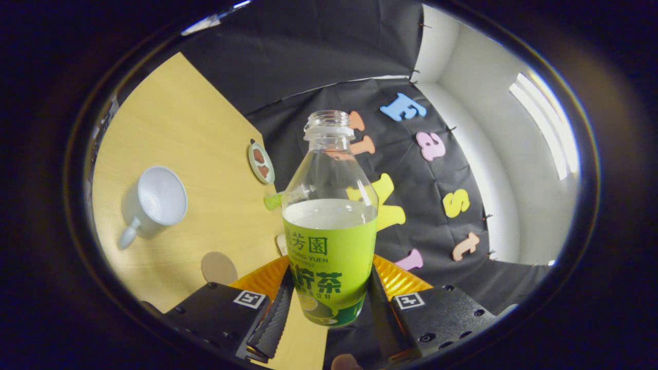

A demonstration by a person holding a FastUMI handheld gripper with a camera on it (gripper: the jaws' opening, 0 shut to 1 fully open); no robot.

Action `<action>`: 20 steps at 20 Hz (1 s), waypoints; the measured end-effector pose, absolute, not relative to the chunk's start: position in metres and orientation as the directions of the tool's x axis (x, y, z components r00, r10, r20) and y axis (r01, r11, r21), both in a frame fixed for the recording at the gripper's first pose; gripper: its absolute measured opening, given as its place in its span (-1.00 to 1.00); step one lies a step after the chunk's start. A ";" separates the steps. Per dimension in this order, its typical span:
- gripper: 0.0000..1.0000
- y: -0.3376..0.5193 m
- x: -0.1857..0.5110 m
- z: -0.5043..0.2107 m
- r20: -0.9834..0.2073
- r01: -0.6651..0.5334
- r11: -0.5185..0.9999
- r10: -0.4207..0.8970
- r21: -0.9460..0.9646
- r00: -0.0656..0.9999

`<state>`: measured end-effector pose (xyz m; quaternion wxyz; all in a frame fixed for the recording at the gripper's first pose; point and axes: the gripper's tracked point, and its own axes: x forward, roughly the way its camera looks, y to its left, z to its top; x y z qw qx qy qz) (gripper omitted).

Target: Take the bottle from table, then pour the juice into the cup, finally place the bottle on the coaster

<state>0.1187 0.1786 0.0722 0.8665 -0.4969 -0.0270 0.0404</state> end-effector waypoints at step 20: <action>0.53 0.140 0.134 0.152 -0.027 -0.241 0.953 0.240 -0.183 0.970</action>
